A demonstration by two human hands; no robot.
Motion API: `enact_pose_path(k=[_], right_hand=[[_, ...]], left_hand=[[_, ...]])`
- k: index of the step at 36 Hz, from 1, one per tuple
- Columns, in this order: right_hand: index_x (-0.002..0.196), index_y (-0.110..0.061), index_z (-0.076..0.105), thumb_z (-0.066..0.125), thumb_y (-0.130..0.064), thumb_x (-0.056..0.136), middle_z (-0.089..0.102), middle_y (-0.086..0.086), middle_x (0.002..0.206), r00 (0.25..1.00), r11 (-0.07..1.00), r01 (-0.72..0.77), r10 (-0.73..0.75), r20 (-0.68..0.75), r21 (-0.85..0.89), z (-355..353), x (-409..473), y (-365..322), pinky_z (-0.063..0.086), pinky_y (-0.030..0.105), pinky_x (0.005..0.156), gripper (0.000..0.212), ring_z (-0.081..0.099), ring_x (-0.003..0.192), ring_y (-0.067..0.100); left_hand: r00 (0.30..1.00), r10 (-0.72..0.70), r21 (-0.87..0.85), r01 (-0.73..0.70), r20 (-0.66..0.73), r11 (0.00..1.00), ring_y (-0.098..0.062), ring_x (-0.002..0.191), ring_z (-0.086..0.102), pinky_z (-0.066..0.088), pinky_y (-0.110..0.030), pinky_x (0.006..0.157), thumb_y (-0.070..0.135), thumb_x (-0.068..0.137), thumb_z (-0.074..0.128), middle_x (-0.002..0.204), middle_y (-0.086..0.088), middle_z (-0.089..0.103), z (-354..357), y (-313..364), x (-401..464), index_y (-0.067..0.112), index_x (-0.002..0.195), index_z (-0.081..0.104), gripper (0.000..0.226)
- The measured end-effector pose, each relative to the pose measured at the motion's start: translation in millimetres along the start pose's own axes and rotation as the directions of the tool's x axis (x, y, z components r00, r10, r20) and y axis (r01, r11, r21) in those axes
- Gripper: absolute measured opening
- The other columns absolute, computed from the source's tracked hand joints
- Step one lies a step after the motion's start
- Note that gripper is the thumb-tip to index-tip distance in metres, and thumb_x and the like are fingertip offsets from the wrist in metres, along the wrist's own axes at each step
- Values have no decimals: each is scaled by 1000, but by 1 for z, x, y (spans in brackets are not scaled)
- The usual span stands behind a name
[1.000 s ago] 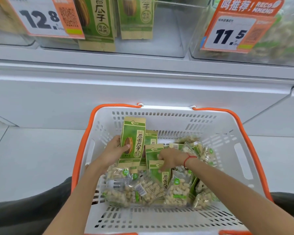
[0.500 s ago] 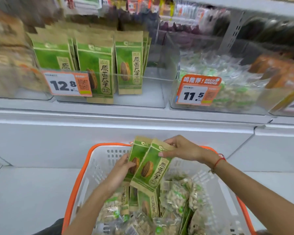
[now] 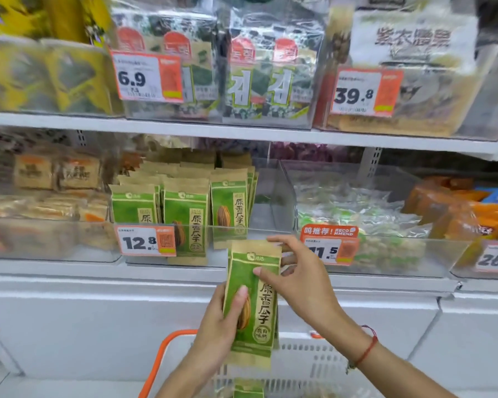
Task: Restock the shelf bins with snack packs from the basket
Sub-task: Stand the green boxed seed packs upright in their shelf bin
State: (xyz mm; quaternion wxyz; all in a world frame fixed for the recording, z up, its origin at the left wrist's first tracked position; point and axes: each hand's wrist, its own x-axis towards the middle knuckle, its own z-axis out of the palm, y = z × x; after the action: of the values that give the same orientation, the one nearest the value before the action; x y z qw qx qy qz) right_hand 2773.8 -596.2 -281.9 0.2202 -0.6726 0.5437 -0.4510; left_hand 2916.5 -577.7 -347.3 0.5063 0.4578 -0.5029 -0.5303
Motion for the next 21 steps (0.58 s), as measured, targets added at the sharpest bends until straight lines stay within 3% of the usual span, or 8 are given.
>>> enact_pose_path(k=[3, 5, 7, 9, 10, 13, 16, 21], right_hand=[[135, -35, 31, 74, -40, 78, 46, -19, 119, 997, 993, 60, -64, -32, -97, -6, 1, -15, 41, 21, 88, 72, 46, 106, 0], [145, -32, 18, 68, -45, 81, 40, -18, 129, 995, 996, 24, -15, 101, -81, -11, 5, -25, 37, 24, 99, 83, 40, 119, 1], [140, -35, 22, 62, -43, 87, 45, -22, 123, 963, 997, 49, -32, 269, -58, -14, 12, -35, 39, 29, 104, 67, 45, 118, -1], [131, -38, 29, 60, -38, 90, 49, -30, 111, 944, 993, 116, -107, 313, -8, -19, 21, -42, 45, 28, 100, 51, 49, 107, -10], [131, -35, 31, 62, -36, 90, 49, -31, 109, 948, 989, 145, -141, 284, 6, -21, 27, -46, 46, 23, 96, 51, 49, 104, -13], [132, -29, 33, 68, -36, 85, 56, -19, 117, 956, 960, 278, -273, 112, -37, -28, 46, -51, 40, 8, 87, 59, 52, 107, -6], [130, -28, 33, 69, -41, 83, 58, -13, 121, 906, 898, 417, -423, -11, -140, -31, 62, -53, 42, 14, 86, 61, 54, 107, 1], [132, -26, 31, 67, -46, 83, 62, -6, 113, 885, 858, 428, -462, -62, -286, -22, 88, -45, 49, 34, 77, 64, 59, 99, 13]], left_hand=[[989, 110, -41, -114, -94, 993, -5, 84, 70, 51, -14, 62, 38, 85, 47, 91, 7, 74, 2, 19, 6, 21, 114, 57, 35], [973, 190, -6, -193, -132, 981, 3, 90, 66, 49, -9, 66, 44, 82, 46, 98, 13, 71, 2, 34, 9, 26, 119, 54, 42], [949, 291, 92, -281, -120, 955, 14, 96, 59, 44, -2, 71, 52, 84, 42, 104, 26, 66, 2, 47, 14, 36, 122, 49, 41], [934, 347, 220, -322, -89, 921, 21, 99, 52, 39, 1, 75, 66, 87, 37, 104, 38, 59, -2, 62, 25, 45, 115, 45, 37], [925, 375, 281, -343, -68, 897, 20, 106, 49, 38, -2, 84, 73, 85, 34, 111, 37, 57, -5, 69, 32, 47, 117, 43, 43], [900, 436, 462, -390, 7, 797, -4, 129, 41, 36, -38, 108, 81, 80, 33, 135, 13, 49, -18, 87, 56, 37, 134, 41, 70], [879, 473, 525, -429, 56, 735, 0, 113, 47, 40, -33, 97, 73, 75, 43, 116, 19, 49, -29, 121, 65, 53, 114, 41, 44], [867, 484, 672, -430, 121, 603, -8, 117, 47, 39, -38, 100, 72, 70, 51, 120, 9, 52, -48, 146, 86, 45, 116, 44, 54]])
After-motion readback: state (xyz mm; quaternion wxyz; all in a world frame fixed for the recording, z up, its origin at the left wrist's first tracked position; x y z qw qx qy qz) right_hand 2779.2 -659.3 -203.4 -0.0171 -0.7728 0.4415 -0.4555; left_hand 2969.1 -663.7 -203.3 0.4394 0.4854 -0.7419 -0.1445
